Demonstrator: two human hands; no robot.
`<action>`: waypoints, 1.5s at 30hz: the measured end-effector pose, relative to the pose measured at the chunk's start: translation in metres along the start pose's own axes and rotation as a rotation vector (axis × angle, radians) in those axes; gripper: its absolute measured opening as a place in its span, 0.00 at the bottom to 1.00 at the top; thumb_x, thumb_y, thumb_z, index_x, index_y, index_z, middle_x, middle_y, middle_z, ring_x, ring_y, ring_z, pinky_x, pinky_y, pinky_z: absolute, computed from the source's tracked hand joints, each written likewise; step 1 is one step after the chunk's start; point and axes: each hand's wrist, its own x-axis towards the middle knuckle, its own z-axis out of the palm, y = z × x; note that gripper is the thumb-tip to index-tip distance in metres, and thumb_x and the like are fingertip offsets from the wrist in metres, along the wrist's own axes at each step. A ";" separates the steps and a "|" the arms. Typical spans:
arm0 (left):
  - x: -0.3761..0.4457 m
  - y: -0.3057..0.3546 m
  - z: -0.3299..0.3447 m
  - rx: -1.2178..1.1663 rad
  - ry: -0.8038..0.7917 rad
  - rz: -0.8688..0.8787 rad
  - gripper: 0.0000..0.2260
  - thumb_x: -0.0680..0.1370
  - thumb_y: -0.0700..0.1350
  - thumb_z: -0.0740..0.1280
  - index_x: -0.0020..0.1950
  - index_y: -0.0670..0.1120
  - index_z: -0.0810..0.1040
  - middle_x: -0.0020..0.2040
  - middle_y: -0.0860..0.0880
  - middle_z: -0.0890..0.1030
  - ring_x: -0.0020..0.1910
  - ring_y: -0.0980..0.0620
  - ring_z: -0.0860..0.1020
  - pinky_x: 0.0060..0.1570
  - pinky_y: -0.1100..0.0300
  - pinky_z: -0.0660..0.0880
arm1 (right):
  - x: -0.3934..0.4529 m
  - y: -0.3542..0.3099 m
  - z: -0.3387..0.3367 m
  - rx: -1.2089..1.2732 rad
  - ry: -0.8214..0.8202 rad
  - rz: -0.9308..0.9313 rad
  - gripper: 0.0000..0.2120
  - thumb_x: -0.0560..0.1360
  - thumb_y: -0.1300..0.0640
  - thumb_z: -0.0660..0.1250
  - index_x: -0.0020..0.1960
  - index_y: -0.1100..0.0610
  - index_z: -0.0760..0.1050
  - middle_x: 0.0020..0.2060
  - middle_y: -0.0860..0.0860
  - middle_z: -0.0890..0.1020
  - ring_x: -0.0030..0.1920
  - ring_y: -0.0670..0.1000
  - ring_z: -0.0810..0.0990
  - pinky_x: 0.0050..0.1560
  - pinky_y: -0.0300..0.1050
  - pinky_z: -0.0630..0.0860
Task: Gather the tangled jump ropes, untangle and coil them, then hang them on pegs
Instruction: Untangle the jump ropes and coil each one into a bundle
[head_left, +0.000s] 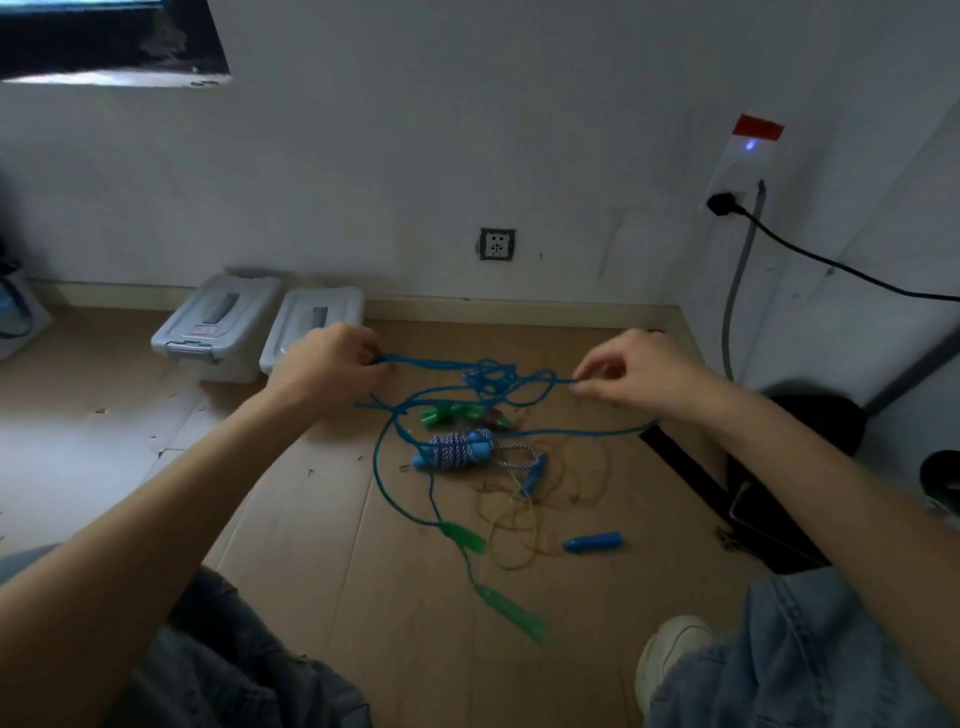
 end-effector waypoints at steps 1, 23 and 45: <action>-0.004 0.003 0.001 -0.060 -0.085 -0.012 0.09 0.77 0.48 0.64 0.45 0.44 0.81 0.31 0.52 0.77 0.33 0.54 0.72 0.35 0.59 0.70 | -0.001 0.000 0.007 -0.185 -0.029 -0.027 0.08 0.74 0.54 0.68 0.52 0.54 0.81 0.42 0.47 0.83 0.40 0.43 0.79 0.39 0.34 0.70; -0.019 0.035 0.021 -0.328 -0.423 0.000 0.09 0.74 0.49 0.67 0.35 0.51 0.82 0.29 0.56 0.78 0.26 0.61 0.70 0.27 0.68 0.66 | 0.001 -0.029 0.027 1.388 -0.089 0.090 0.08 0.80 0.61 0.56 0.44 0.59 0.71 0.34 0.50 0.74 0.29 0.50 0.75 0.31 0.45 0.77; -0.016 0.021 0.029 -0.850 -0.425 0.040 0.09 0.78 0.45 0.61 0.47 0.43 0.78 0.38 0.51 0.81 0.39 0.58 0.79 0.42 0.68 0.74 | 0.000 -0.001 -0.007 0.916 -0.021 0.029 0.07 0.73 0.59 0.68 0.36 0.57 0.77 0.27 0.47 0.78 0.26 0.42 0.74 0.27 0.31 0.67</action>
